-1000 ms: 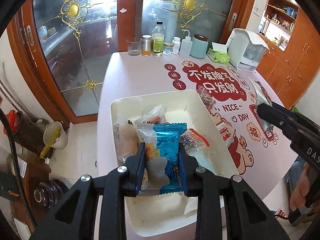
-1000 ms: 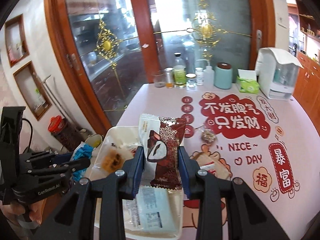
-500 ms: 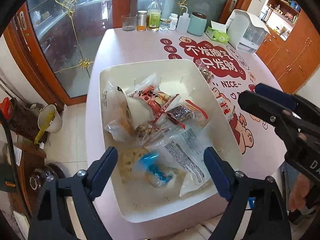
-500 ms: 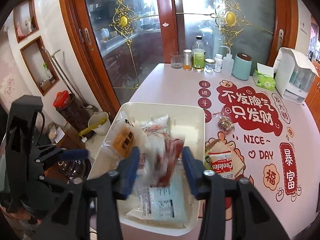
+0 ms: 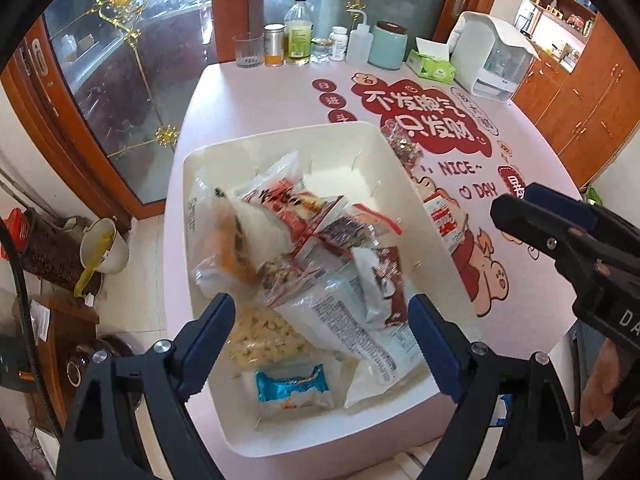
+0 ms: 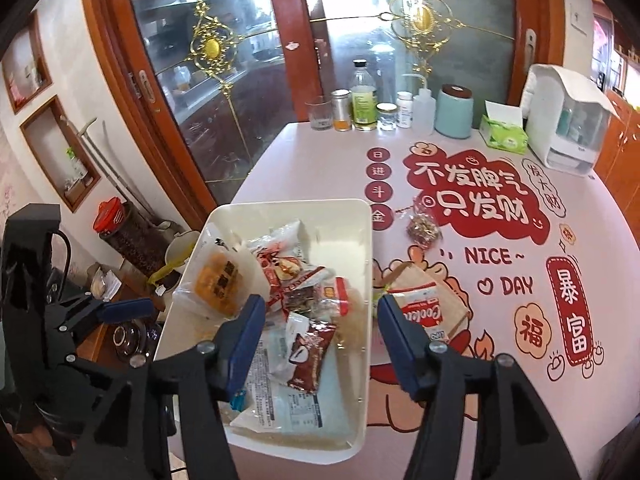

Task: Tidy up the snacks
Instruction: 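Drop both snacks into the tray by opening both tools, then grasp the Coolies bag with the right tool while the left grasps a clear nut bag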

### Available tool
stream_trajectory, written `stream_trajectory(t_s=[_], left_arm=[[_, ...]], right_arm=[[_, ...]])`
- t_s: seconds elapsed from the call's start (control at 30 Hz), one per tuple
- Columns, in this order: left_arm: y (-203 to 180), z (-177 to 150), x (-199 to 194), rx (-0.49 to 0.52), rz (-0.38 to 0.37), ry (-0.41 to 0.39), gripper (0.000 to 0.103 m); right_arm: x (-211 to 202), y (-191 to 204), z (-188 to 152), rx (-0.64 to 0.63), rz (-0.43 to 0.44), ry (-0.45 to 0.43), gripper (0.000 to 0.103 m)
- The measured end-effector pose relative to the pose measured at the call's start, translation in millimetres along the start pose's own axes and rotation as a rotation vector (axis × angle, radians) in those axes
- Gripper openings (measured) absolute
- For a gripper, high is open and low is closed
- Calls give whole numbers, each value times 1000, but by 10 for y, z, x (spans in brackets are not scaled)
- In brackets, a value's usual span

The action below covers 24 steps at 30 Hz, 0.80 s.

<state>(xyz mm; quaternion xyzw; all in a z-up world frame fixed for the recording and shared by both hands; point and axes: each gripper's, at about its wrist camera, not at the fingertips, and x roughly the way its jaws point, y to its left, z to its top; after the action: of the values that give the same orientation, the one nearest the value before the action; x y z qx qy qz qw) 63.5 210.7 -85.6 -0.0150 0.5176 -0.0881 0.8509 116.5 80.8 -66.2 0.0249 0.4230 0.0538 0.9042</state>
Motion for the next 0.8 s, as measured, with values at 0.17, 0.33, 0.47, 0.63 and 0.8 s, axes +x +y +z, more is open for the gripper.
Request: stream_trajectory(t_s=[0.17, 0.33, 0.47, 0.63, 0.8], left_arm=[[-198, 126, -4, 42, 18, -37, 87], [-444, 308, 17, 114, 37, -78, 87], [-619, 491, 71, 204, 17, -86, 87], [-871, 708, 249, 384, 83, -108, 87], [-945, 838, 498, 387, 105, -63, 87]], right_arm=[[-54, -303, 13, 63, -3, -15, 59], [-125, -675, -20, 92, -34, -67, 59], [-102, -947, -59, 26, -97, -87, 59], [102, -1142, -102, -74, -77, -42, 59], [517, -1291, -230, -108, 2, 72, 59]])
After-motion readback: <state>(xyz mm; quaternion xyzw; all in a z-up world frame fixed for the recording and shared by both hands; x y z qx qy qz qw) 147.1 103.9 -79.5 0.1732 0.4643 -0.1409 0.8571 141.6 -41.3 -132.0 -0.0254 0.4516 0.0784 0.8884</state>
